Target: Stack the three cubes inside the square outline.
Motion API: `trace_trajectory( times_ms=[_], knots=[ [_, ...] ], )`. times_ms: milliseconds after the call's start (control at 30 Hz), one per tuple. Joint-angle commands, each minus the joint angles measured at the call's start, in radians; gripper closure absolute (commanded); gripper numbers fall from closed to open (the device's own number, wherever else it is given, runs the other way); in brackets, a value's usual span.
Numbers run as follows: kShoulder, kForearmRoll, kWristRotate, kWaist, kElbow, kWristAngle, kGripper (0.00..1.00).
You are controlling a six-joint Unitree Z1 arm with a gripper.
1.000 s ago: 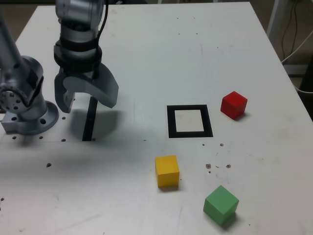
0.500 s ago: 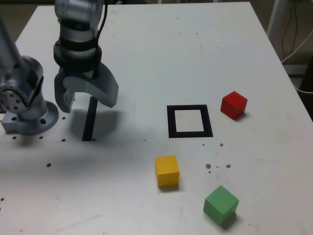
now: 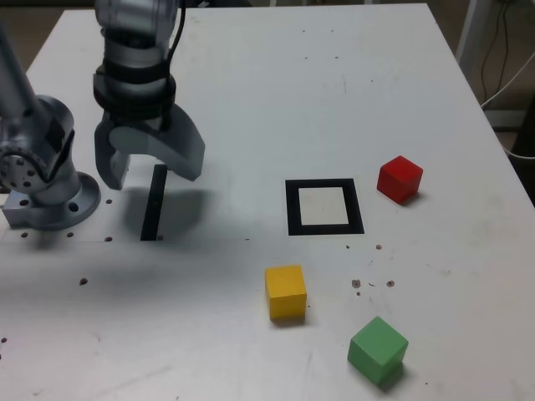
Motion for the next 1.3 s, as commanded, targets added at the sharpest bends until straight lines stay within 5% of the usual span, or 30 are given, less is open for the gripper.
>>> trace_trajectory(
  times_ms=[0,667,1267],
  knots=[
    [0.021,0.013,0.007,-0.002,-0.030,0.003,0.01],
    [0.225,0.187,0.073,-0.002,-0.442,0.008,0.01],
    [0.525,0.350,0.158,-0.002,-0.929,0.018,0.01]
  ],
)
